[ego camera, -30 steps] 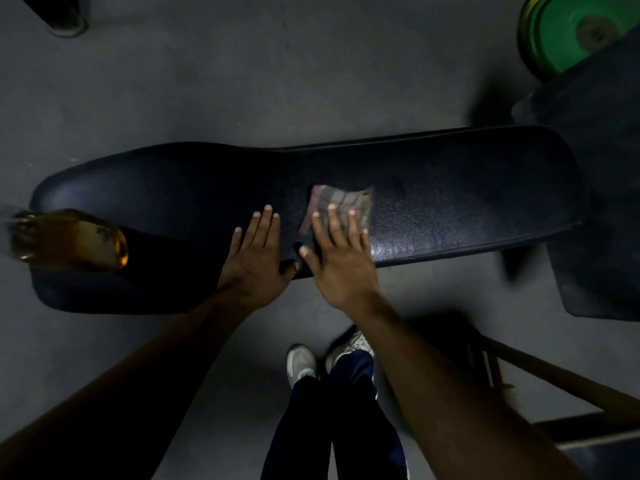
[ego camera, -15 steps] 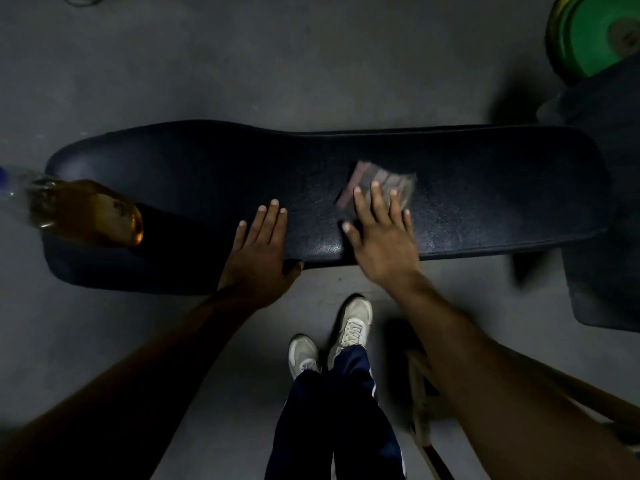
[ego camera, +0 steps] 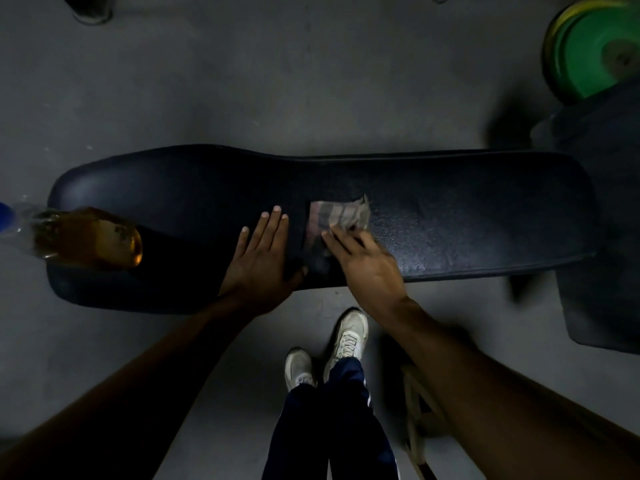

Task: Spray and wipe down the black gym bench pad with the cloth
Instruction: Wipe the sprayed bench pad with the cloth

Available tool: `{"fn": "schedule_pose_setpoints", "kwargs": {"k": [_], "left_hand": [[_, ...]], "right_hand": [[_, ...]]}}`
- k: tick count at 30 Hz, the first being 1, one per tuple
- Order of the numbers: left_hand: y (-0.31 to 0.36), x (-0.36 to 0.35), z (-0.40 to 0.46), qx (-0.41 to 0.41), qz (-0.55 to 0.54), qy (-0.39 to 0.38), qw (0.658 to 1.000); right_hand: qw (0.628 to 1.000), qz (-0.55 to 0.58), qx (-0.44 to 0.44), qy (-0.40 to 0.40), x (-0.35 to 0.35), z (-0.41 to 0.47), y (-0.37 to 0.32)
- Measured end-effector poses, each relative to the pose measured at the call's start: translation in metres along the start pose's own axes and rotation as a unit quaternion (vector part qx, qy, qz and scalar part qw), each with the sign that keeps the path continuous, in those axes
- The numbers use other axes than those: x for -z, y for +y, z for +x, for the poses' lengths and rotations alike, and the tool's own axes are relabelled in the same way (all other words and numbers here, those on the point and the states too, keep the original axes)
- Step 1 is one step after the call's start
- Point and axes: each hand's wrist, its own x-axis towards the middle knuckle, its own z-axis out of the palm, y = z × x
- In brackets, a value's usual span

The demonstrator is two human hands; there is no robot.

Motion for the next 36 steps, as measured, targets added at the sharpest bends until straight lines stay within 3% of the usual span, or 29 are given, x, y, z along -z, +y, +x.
{"fn": "schedule_pose_setpoints", "kwargs": {"k": [5, 9, 13, 15, 19, 22, 25, 26, 28, 29, 32, 36], "left_hand": [[0.029, 0.013, 0.016, -0.04, 0.004, -0.004, 0.999], [0.053, 0.014, 0.034, -0.069, 0.011, -0.009, 0.998], [0.081, 0.007, 0.05, -0.092, 0.02, -0.024, 0.995], [0.095, 0.001, 0.057, -0.093, 0.019, -0.024, 0.995], [0.116, -0.005, 0.07, -0.081, 0.013, -0.031, 0.996], [0.121, -0.002, 0.076, -0.093, 0.014, -0.024, 0.995], [0.122, 0.003, 0.081, -0.112, 0.004, -0.017, 0.994], [0.122, 0.004, 0.083, -0.116, 0.001, -0.013, 0.993], [0.122, 0.004, 0.087, -0.12, -0.001, -0.013, 0.993], [0.122, 0.003, 0.088, -0.12, 0.0, -0.015, 0.993], [0.123, -0.002, 0.087, -0.116, -0.004, -0.018, 0.993], [0.12, -0.007, 0.078, -0.116, -0.006, -0.021, 0.993]], "right_hand": [[0.995, 0.013, -0.102, 0.004, 0.005, -0.029, 0.057], [0.963, 0.089, -0.254, 0.018, 0.02, -0.04, 0.118], [0.939, 0.118, -0.321, 0.039, 0.031, -0.011, 0.148], [0.935, 0.154, -0.318, 0.037, 0.033, 0.007, 0.146], [0.937, 0.284, -0.197, 0.045, 0.052, 0.017, 0.124], [0.868, 0.437, -0.214, 0.098, 0.06, 0.005, 0.124], [0.698, 0.623, -0.32, 0.148, 0.059, -0.009, 0.147], [0.664, 0.64, -0.36, 0.139, 0.06, -0.014, 0.159], [0.639, 0.637, -0.424, 0.088, 0.059, -0.028, 0.182], [0.639, 0.62, -0.452, 0.063, 0.058, -0.033, 0.191], [0.718, 0.497, -0.487, 0.018, 0.051, -0.041, 0.211], [0.743, 0.433, -0.509, 0.035, 0.056, -0.044, 0.206]]}}
